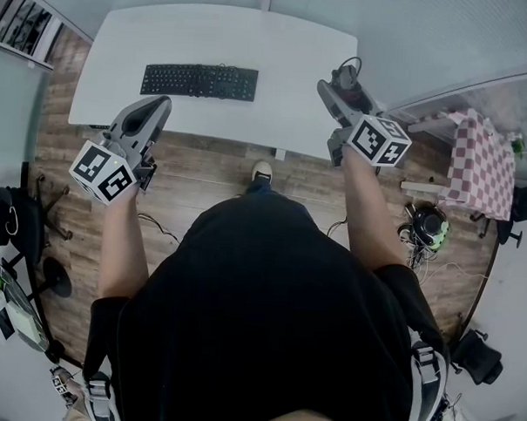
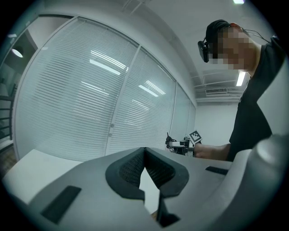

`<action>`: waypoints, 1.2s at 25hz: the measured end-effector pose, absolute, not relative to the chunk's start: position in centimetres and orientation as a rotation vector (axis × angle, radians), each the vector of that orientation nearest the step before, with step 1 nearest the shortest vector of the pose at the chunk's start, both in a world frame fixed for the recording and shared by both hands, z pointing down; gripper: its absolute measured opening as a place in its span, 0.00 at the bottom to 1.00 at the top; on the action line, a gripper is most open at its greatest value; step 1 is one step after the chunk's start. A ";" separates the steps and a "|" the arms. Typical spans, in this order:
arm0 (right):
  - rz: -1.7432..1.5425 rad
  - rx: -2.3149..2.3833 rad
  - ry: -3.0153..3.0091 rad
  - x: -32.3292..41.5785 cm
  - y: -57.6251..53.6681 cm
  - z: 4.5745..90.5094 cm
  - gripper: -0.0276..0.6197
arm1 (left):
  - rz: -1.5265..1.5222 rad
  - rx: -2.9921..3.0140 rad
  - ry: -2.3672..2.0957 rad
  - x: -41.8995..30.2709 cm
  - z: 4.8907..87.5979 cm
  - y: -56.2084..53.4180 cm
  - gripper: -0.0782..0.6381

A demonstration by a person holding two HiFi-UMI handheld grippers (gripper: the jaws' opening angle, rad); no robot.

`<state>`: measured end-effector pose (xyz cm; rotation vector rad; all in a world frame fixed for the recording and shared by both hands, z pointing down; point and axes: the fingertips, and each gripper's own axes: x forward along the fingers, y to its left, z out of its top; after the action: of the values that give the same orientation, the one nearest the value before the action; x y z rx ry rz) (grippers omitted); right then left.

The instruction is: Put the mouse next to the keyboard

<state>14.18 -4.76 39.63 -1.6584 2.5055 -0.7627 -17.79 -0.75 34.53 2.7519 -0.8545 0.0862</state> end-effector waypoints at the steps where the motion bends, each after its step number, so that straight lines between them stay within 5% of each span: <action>1: -0.763 -1.658 2.506 14.3 -4.9 39.6 0.69 | 0.085 2.751 -0.855 -17.7 34.5 -0.8 0.14; 30: -0.825 -1.640 2.513 16.9 -10.7 41.4 0.69 | 0.100 2.734 -0.857 -14.0 35.1 -6.5 0.14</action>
<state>16.85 -10.74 41.37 -1.6403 2.5134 -0.8253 -14.04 -6.49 35.13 2.7335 -0.8565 0.0998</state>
